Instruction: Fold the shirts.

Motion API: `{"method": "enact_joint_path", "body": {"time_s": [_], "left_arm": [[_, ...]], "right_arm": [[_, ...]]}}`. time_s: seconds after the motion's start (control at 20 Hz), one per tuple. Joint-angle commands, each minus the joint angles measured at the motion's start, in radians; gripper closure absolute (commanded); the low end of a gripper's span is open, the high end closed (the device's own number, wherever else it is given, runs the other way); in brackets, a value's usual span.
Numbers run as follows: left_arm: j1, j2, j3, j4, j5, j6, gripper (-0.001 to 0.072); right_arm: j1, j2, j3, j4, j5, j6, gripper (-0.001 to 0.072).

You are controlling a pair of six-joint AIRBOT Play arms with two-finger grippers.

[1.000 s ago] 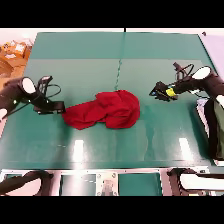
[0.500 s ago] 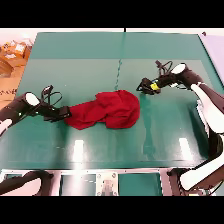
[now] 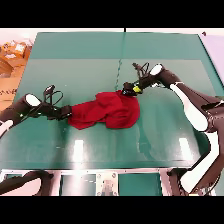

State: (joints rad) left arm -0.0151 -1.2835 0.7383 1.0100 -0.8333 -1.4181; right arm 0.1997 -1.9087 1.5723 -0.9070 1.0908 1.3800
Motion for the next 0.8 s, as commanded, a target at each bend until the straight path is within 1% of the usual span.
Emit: {"method": "enact_joint_path", "body": {"time_s": [0.0,0.1,0.2,0.35,0.45,0.6,0.75], "left_arm": [[0.001,0.006,0.018,0.023,-0.002,0.013,0.0683],[0.001,0.027,0.066,0.094,-0.056,0.007,0.0684],[0.002,0.078,0.124,0.215,-0.113,-0.045,0.0684],[0.002,0.173,0.229,0.397,-0.204,-0.101,0.0684],[0.002,0.225,0.31,0.459,-0.255,-0.116,0.0683],[0.002,0.274,0.469,0.443,-0.27,-0.12,0.0684],[0.002,0.3,0.68,0.369,-0.267,-0.116,0.0683]], "right_arm": [[0.034,-0.006,0.031,0.014,-0.017,-0.005,0.0693],[0.012,0.001,0.085,0.013,0.012,-0.004,0.0694],[-0.033,0.031,0.146,0.011,0.071,0.016,0.0695],[-0.135,0.145,0.177,-0.061,0.097,0.095,0.0695],[-0.216,0.246,0.176,-0.105,0.127,0.136,0.0695],[-0.308,0.409,0.176,-0.103,0.188,0.134,0.0695],[-0.336,0.6,0.177,-0.103,0.197,0.127,0.0694]]}}
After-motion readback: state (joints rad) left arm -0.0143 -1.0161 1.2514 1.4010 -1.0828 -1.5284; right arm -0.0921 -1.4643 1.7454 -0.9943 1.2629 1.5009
